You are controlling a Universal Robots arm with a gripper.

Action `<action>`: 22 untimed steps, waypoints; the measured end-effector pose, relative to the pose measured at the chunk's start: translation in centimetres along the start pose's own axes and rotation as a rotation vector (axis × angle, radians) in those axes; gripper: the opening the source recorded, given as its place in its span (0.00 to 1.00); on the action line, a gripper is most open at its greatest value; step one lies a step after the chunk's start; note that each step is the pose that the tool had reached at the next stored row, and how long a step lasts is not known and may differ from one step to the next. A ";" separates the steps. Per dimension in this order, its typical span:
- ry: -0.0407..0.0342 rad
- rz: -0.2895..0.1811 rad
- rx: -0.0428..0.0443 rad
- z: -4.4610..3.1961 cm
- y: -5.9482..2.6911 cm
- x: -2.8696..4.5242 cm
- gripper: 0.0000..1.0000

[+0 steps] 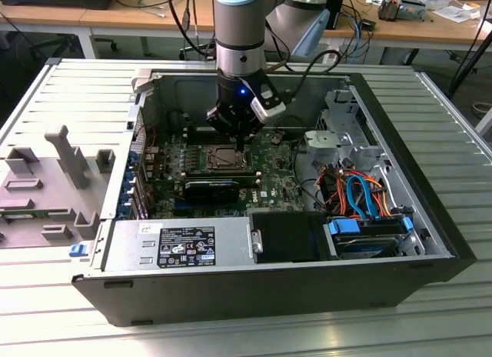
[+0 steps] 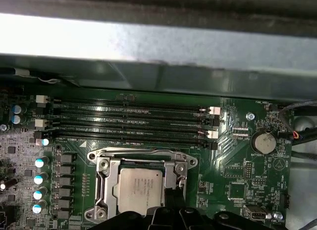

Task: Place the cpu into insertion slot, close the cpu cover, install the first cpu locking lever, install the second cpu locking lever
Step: 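Install the first cpu locking lever, then install the second cpu locking lever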

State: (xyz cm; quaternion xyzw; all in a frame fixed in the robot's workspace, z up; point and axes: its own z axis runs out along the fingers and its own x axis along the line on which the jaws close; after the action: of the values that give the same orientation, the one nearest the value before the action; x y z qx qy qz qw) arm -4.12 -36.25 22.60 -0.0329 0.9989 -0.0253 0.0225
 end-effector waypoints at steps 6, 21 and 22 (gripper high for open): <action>0.0001 0.000 0.0000 0.00 0.00 0.00 0.11; 0.0001 0.000 -0.0002 0.10 -1.63 0.10 0.11; 0.0002 0.000 -0.0002 0.15 -1.86 0.09 0.11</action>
State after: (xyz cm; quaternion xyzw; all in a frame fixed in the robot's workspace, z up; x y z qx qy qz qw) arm -4.08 -38.12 22.54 -0.0329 0.9989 -0.0253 0.0224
